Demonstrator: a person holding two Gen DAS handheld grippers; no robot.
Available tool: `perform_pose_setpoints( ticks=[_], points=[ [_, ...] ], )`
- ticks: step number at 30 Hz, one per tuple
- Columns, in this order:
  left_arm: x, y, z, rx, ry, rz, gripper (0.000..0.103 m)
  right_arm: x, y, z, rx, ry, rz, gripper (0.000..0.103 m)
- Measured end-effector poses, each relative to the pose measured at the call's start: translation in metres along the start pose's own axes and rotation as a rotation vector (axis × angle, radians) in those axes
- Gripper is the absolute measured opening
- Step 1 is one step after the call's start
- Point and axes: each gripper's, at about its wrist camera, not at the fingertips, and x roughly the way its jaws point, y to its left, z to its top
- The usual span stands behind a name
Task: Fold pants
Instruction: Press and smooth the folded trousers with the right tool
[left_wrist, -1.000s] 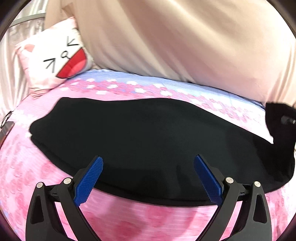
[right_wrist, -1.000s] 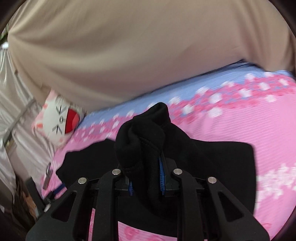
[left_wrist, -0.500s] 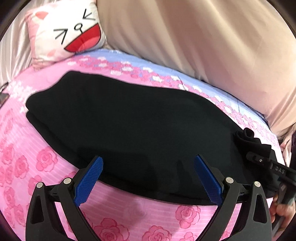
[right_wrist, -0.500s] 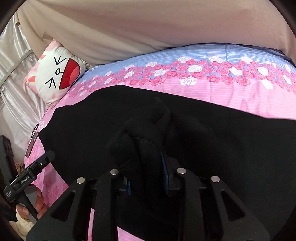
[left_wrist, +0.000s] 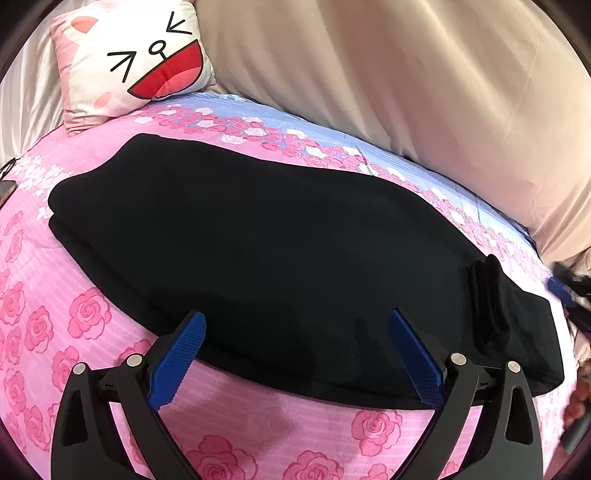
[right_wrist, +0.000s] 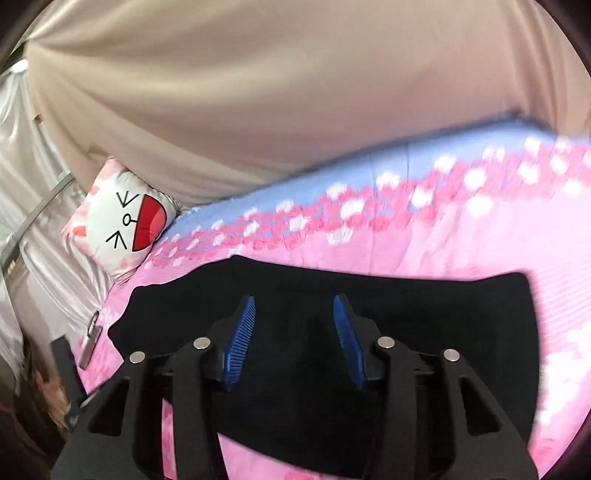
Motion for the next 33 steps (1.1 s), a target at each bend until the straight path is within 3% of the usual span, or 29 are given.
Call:
perform_pose_setpoints(
  ticks=[2, 5, 7, 9, 10, 12, 13, 14, 19, 22, 26, 30, 33],
  points=[
    [0.000, 0.001, 0.000, -0.007, -0.001, 0.002, 0.097, 0.047, 0.004, -0.017, -0.059, 0.125, -0.015, 0.043],
    [0.000, 0.003, -0.001, -0.015, -0.002, 0.008, 0.097, 0.047, 0.027, -0.021, -0.152, 0.082, -0.083, 0.043],
    [0.000, 0.003, 0.000, -0.017, 0.000, 0.009, 0.097, 0.033, 0.034, -0.011, -0.112, 0.035, 0.003, 0.043],
    [0.002, 0.001, 0.001, -0.007, 0.006, 0.017, 0.097, 0.029, 0.041, -0.001, -0.113, 0.010, 0.014, 0.043],
    [0.002, 0.000, 0.001, -0.002, 0.008, 0.021, 0.097, 0.036, 0.042, -0.002, -0.123, 0.030, 0.013, 0.043],
    [0.004, -0.002, 0.001, 0.012, 0.013, 0.035, 0.097, 0.073, 0.030, -0.010, -0.093, 0.153, 0.027, 0.043],
    [0.004, -0.003, 0.001, 0.015, 0.013, 0.039, 0.097, 0.072, 0.027, -0.014, -0.079, 0.090, 0.054, 0.043],
    [0.004, -0.003, 0.000, 0.015, 0.013, 0.041, 0.097, 0.072, 0.029, -0.013, -0.076, 0.104, 0.058, 0.047],
    [0.005, -0.003, 0.000, 0.017, 0.019, 0.053, 0.097, 0.077, 0.042, -0.016, -0.118, 0.129, 0.039, 0.047],
    [0.007, -0.008, -0.001, 0.040, 0.028, 0.083, 0.097, 0.085, 0.054, -0.027, -0.133, 0.167, 0.097, 0.047],
    [0.009, -0.010, -0.001, 0.053, 0.033, 0.106, 0.097, 0.091, 0.083, -0.038, -0.301, 0.128, -0.040, 0.048],
    [0.008, -0.007, -0.001, 0.041, 0.032, 0.116, 0.097, 0.063, 0.066, -0.029, -0.144, 0.069, 0.066, 0.048],
    [0.009, -0.007, 0.000, 0.036, 0.033, 0.120, 0.097, 0.030, 0.042, -0.027, -0.083, 0.002, 0.040, 0.048]
  ],
)
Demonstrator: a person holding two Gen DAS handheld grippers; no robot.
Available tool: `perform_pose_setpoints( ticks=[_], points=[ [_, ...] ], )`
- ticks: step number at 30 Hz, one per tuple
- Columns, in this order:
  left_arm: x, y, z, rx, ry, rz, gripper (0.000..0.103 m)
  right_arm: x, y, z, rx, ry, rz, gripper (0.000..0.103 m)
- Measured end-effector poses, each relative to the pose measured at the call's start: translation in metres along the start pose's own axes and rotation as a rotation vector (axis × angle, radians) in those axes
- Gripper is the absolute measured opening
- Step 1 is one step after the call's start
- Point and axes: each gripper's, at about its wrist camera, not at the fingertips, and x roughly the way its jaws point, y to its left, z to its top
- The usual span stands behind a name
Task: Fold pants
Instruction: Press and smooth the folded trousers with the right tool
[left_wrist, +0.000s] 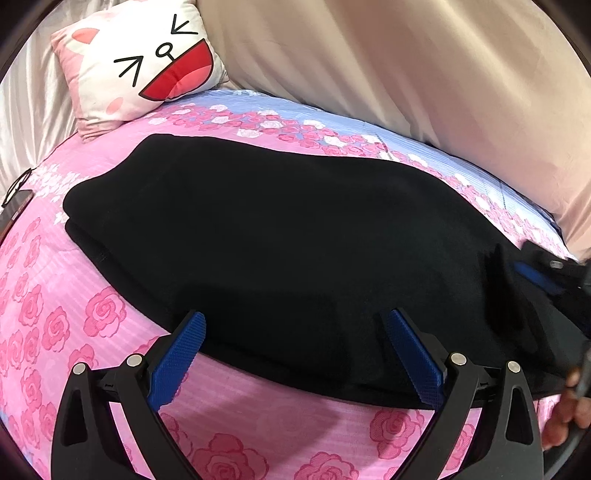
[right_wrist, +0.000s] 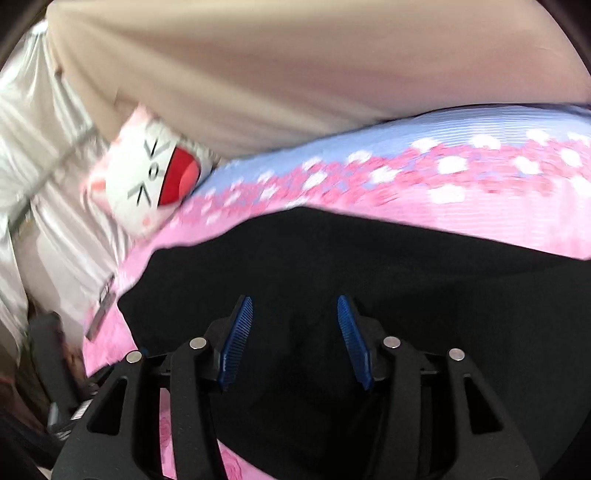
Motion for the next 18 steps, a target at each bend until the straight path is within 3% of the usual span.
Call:
perform_pose_setpoints(
  ticks=[3, 5, 6, 7, 8, 10, 13, 15, 18],
  points=[
    [0.000, 0.000, 0.000, 0.000, 0.001, -0.002, 0.097, -0.048, -0.044, -0.011, 0.098, -0.079, -0.059, 0.048],
    [0.000, 0.000, 0.001, 0.002, 0.002, -0.002, 0.097, -0.071, -0.087, -0.021, 0.153, -0.093, -0.187, 0.055],
    [0.001, -0.001, 0.001, 0.005, 0.004, -0.001, 0.097, -0.074, -0.111, -0.025, 0.181, -0.077, -0.234, 0.054],
    [0.001, -0.002, 0.001, 0.009, 0.007, 0.000, 0.097, -0.082, -0.129, -0.029, 0.222, -0.085, -0.226, 0.035],
    [0.002, -0.003, 0.001, 0.015, 0.010, 0.004, 0.097, -0.095, -0.142, -0.031, 0.291, -0.105, -0.190, 0.030],
    [0.002, -0.006, 0.000, 0.026, 0.010, 0.015, 0.097, -0.113, -0.142, -0.030, 0.325, -0.139, -0.169, 0.034],
    [-0.011, 0.004, 0.001, -0.011, -0.036, -0.030, 0.097, -0.109, -0.129, -0.028, 0.233, -0.113, -0.183, 0.039],
    [-0.026, 0.031, 0.005, -0.131, -0.077, -0.081, 0.097, -0.100, -0.137, -0.036, 0.247, -0.102, -0.208, 0.039],
    [-0.041, 0.091, 0.013, -0.344, -0.095, -0.085, 0.097, -0.119, -0.129, -0.046, 0.272, -0.226, -0.046, 0.041]
  ],
)
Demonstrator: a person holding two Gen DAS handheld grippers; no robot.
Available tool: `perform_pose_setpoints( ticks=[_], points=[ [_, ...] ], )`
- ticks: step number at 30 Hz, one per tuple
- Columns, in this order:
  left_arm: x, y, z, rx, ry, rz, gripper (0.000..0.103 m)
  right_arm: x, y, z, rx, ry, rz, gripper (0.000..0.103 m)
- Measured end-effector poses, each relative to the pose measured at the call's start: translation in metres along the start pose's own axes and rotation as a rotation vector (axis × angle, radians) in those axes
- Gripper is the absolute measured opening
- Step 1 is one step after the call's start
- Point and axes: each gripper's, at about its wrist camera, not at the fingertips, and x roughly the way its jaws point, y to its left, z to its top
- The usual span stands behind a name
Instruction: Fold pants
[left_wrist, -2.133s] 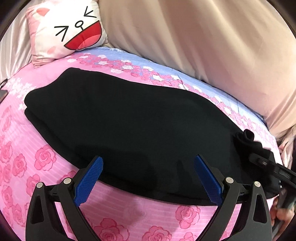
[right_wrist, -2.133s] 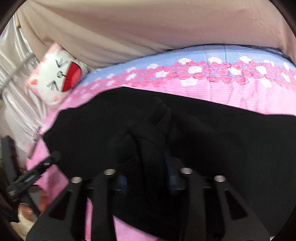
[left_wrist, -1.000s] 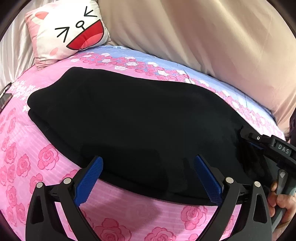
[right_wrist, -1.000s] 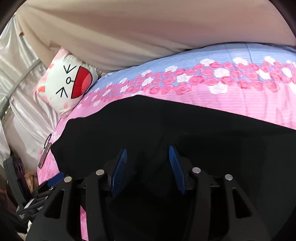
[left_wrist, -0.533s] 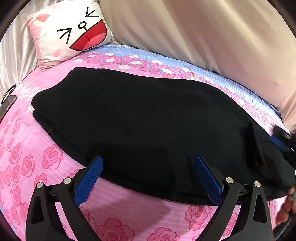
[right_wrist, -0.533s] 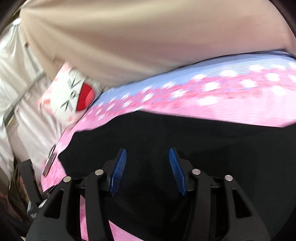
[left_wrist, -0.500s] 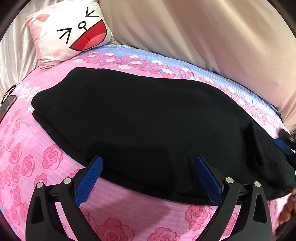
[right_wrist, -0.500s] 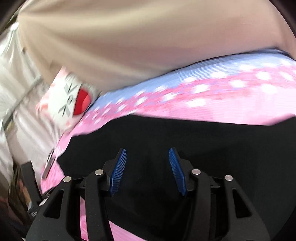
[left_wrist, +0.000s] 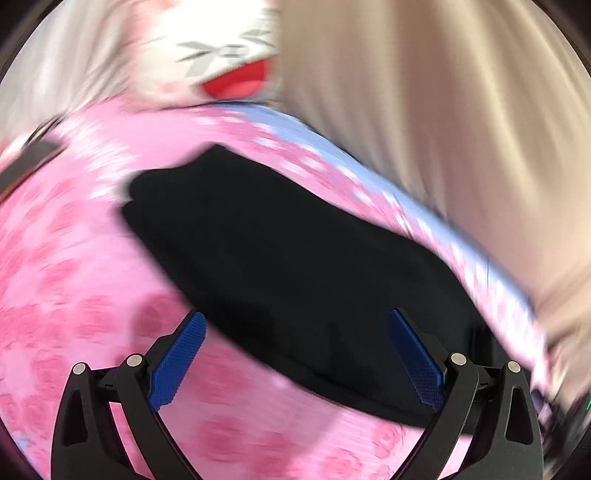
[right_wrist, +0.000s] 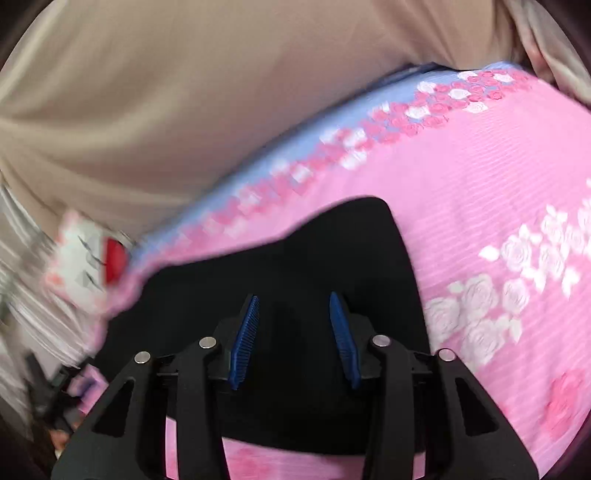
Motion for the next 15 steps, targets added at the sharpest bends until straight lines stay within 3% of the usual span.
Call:
perform_pose_setpoints(
  ticks=[1, 2, 4, 5, 7, 10, 15],
  points=[
    [-0.003, 0.022, 0.010, -0.073, 0.002, 0.033, 0.097, -0.002, 0.004, -0.004, -0.020, -0.016, 0.040, 0.043],
    [-0.003, 0.037, 0.017, -0.123, 0.009, 0.070, 0.097, 0.000, 0.008, -0.008, -0.051, -0.019, 0.055, 0.058],
    [0.002, 0.084, 0.032, -0.276, 0.040, 0.156, 0.097, 0.011, 0.016, -0.010, -0.097, 0.017, 0.013, 0.064],
    [0.005, 0.096, 0.034, -0.322, 0.052, 0.159, 0.095, 0.013, 0.019, -0.010, -0.111, 0.016, 0.021, 0.064],
    [0.000, 0.112, 0.042, -0.410, 0.006, 0.087, 0.097, 0.016, 0.027, -0.013, -0.148, 0.024, 0.018, 0.064],
    [0.015, 0.117, 0.052, -0.480, 0.040, 0.035, 0.097, 0.020, 0.032, -0.016, -0.178, 0.036, 0.001, 0.065],
    [0.041, 0.100, 0.072, -0.440, 0.059, 0.086, 0.097, 0.016, 0.022, -0.014, -0.135, 0.007, -0.008, 0.081]
  ],
)
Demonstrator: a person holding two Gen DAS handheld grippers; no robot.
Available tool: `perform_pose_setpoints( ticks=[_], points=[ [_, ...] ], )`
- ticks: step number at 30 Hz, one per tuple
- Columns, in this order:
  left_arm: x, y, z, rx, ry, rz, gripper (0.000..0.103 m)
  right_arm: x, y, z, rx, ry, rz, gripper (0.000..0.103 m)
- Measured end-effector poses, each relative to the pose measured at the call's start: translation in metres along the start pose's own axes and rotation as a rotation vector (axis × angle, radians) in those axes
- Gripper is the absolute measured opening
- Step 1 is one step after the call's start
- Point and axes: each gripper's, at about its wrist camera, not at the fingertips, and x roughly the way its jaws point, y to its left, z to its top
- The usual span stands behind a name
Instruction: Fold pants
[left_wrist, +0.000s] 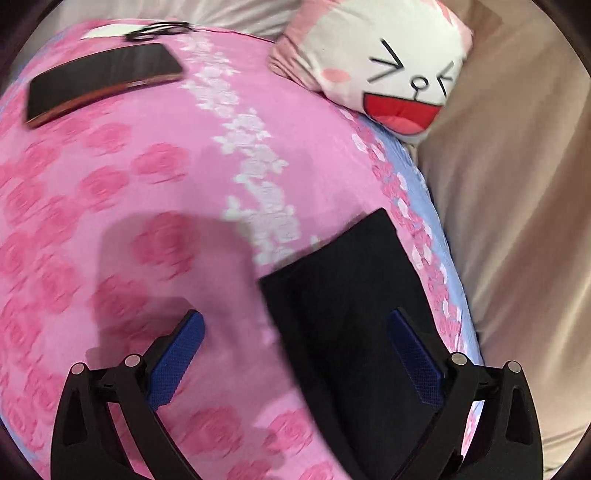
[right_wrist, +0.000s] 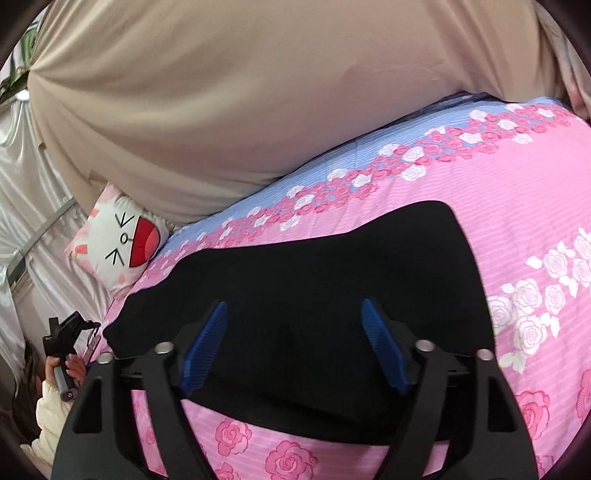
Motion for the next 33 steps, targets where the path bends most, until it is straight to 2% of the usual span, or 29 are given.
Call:
perform_pose_setpoints(
  ticks=[1, 4, 6, 7, 8, 9, 10, 14, 17, 19, 20, 24, 27, 29, 31, 33],
  points=[
    [0.004, -0.003, 0.002, -0.004, -0.001, 0.011, 0.097, -0.003, -0.003, 0.000, 0.016, -0.012, 0.003, 0.082],
    [0.017, -0.010, 0.010, -0.028, 0.013, -0.039, 0.095, -0.005, -0.012, 0.003, 0.068, -0.026, 0.011, 0.082],
    [0.022, -0.012, 0.013, -0.072, 0.004, -0.040, 0.075, -0.006, -0.018, 0.004, 0.101, -0.037, 0.021, 0.082],
    [0.022, -0.010, 0.015, -0.090, 0.002, -0.048, 0.019, -0.008, -0.022, 0.004, 0.121, -0.045, 0.027, 0.082],
    [0.024, -0.012, 0.016, -0.103, 0.029, -0.103, 0.015, -0.010, -0.027, 0.005, 0.148, -0.056, 0.036, 0.082],
    [0.023, -0.018, 0.017, -0.108, 0.051, -0.151, 0.015, -0.011, -0.031, 0.005, 0.173, -0.064, 0.047, 0.082],
    [0.017, -0.027, 0.016, -0.088, 0.042, -0.155, 0.015, -0.013, -0.036, 0.005, 0.197, -0.072, 0.057, 0.082],
    [-0.011, -0.081, -0.005, 0.062, 0.027, -0.248, 0.015, -0.017, -0.049, 0.006, 0.270, -0.098, 0.080, 0.082],
    [-0.034, -0.144, -0.047, 0.246, 0.026, -0.309, 0.015, -0.016, -0.051, 0.007, 0.279, -0.099, 0.084, 0.082],
    [-0.048, -0.189, -0.087, 0.393, 0.017, -0.354, 0.015, -0.017, -0.050, 0.007, 0.277, -0.099, 0.085, 0.082],
    [-0.054, -0.214, -0.113, 0.474, 0.024, -0.386, 0.015, -0.017, -0.051, 0.007, 0.279, -0.099, 0.087, 0.082],
    [-0.053, -0.272, -0.193, 0.662, 0.094, -0.459, 0.015, -0.019, -0.055, 0.006, 0.301, -0.106, 0.098, 0.082],
    [-0.040, -0.294, -0.230, 0.699, 0.155, -0.470, 0.015, -0.021, -0.058, 0.005, 0.316, -0.111, 0.105, 0.082],
    [-0.029, -0.299, -0.242, 0.692, 0.186, -0.464, 0.015, -0.022, -0.059, 0.005, 0.322, -0.110, 0.112, 0.082],
    [-0.021, -0.299, -0.242, 0.675, 0.186, -0.443, 0.015, -0.022, -0.060, 0.005, 0.329, -0.109, 0.118, 0.082],
    [-0.031, -0.293, -0.234, 0.663, 0.162, -0.441, 0.015, -0.022, -0.062, 0.005, 0.337, -0.106, 0.126, 0.082]
  ],
)
